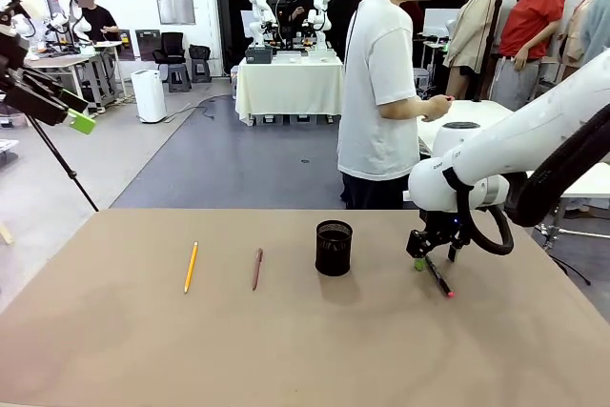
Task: Place the pens into the pen holder.
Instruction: Pick up a writing instrument from the table and place it into the Pen holder.
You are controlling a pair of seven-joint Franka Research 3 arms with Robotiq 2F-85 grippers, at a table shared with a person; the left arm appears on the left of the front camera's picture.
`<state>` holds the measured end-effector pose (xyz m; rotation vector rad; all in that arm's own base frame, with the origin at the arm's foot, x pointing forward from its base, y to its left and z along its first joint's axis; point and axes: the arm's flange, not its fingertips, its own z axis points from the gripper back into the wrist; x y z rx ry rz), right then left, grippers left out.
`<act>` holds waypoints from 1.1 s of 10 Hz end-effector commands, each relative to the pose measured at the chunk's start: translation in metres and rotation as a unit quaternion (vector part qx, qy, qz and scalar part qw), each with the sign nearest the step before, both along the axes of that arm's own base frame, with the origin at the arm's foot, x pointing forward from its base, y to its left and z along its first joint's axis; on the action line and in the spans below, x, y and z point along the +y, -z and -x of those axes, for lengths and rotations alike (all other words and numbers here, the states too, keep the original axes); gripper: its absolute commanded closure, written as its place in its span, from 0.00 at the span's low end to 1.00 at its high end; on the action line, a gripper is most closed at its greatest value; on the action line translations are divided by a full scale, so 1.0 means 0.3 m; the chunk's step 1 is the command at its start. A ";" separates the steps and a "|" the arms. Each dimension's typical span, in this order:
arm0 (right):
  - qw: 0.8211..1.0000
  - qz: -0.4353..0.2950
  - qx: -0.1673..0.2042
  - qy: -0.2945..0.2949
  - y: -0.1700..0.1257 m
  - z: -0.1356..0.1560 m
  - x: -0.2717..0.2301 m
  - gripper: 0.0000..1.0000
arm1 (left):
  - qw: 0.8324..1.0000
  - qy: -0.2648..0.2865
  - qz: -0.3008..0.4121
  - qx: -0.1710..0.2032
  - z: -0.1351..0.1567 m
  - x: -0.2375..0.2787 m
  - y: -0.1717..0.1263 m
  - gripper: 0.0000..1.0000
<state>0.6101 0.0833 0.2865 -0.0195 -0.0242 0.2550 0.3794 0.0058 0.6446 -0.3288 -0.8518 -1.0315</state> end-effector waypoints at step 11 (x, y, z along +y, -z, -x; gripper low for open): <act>0.999 -0.028 0.011 0.011 -0.128 0.038 -0.006 1.00 | 1.000 -0.005 0.005 0.001 0.000 -0.006 -0.004 0.00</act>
